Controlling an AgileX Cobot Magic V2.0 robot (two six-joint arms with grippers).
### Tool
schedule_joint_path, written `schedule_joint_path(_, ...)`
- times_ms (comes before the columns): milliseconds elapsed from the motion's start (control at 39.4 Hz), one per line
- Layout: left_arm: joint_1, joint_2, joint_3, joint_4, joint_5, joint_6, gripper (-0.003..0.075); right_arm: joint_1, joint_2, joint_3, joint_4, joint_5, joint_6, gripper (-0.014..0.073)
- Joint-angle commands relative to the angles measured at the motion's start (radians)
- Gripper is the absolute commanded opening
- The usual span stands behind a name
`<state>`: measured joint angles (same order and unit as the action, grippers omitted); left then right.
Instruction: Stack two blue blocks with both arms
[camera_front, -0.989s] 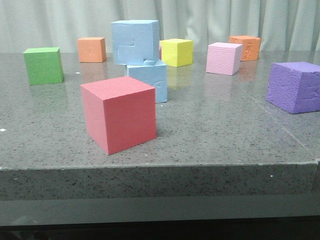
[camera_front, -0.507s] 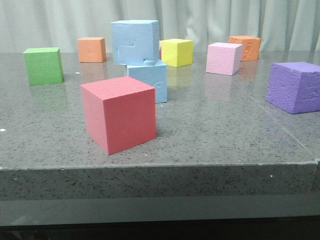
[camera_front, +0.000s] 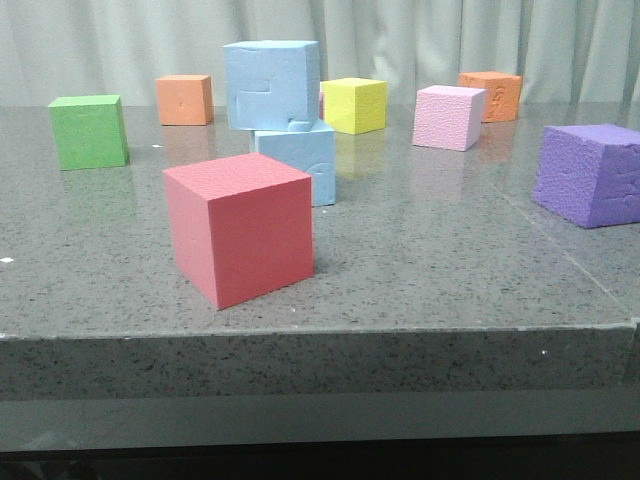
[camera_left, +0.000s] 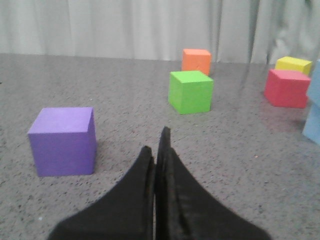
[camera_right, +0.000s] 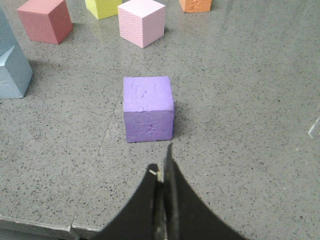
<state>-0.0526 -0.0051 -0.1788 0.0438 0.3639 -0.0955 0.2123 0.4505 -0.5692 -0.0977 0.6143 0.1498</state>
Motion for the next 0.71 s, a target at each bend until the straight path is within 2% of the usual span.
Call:
schedule_joint_path(0,0.038,-0.009,0.021,-0.014,-0.121,0.000,-0.0020,-0.006,0.006,-0.027,-0.007,-0.084,-0.011,-0.0067)
schedule_joint_path(279,0.050,-0.019,0.128,-0.014,-0.204,0.000,-0.0020,-0.006,0.006,-0.027,-0.007,-0.084,-0.011,-0.0067)
schedule_joint_path(431,0.050,-0.019,0.189,-0.014,-0.296,0.000,-0.0020,-0.006,0.006,-0.027,-0.007,-0.084,-0.011,-0.0067)
schedule_joint_path(685,0.050,-0.019,0.187,-0.014,-0.274,0.000,-0.0020,-0.006,0.006,-0.027,-0.007,-0.084,-0.011,-0.0067)
